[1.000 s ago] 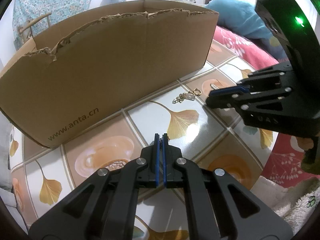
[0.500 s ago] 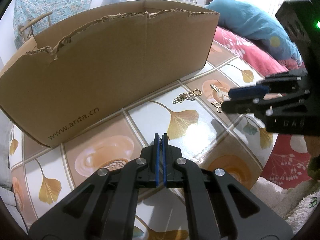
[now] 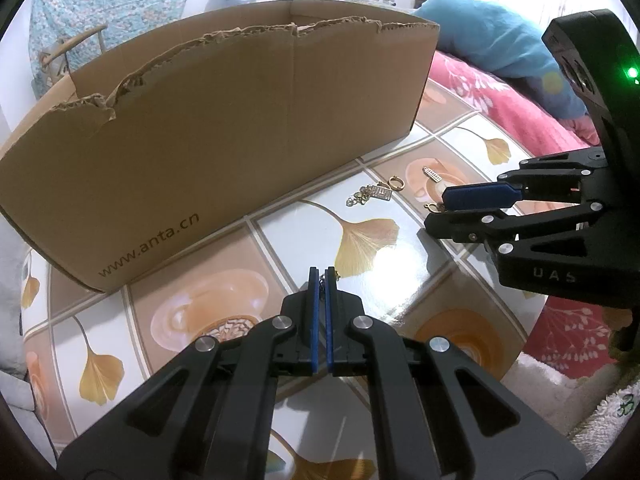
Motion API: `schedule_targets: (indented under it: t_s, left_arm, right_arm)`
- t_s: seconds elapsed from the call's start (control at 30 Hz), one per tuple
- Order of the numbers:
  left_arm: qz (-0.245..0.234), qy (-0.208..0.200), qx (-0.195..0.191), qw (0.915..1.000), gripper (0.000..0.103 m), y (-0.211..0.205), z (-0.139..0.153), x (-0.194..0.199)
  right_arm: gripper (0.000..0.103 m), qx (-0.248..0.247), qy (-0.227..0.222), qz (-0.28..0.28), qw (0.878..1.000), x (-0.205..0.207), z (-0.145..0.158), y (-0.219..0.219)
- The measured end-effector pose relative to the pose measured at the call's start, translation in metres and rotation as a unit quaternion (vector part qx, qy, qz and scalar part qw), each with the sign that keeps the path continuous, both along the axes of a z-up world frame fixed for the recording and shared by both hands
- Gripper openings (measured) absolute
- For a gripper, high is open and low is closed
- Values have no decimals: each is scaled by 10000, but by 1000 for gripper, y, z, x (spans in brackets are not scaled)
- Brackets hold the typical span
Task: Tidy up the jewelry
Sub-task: 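Close the right tool on a gold hook earring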
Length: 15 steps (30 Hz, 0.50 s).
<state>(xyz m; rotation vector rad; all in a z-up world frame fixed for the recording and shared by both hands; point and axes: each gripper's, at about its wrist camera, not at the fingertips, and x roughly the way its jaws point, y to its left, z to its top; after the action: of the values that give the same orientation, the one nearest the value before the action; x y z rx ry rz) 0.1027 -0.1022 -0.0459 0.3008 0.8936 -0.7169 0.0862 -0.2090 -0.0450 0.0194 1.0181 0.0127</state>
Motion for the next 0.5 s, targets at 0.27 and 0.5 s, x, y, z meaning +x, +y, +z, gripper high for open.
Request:
schedule_targets:
  t_s: [0.27, 0.5]
  left_arm:
    - [0, -4, -6, 10000, 2, -1, 0, -1]
    - [-18, -41, -8, 10000, 2, -1, 1, -2]
  right_arm:
    - [14, 16, -51, 40, 10000, -5, 0, 6]
    - [14, 82, -107, 23, 9999, -7, 3, -2]
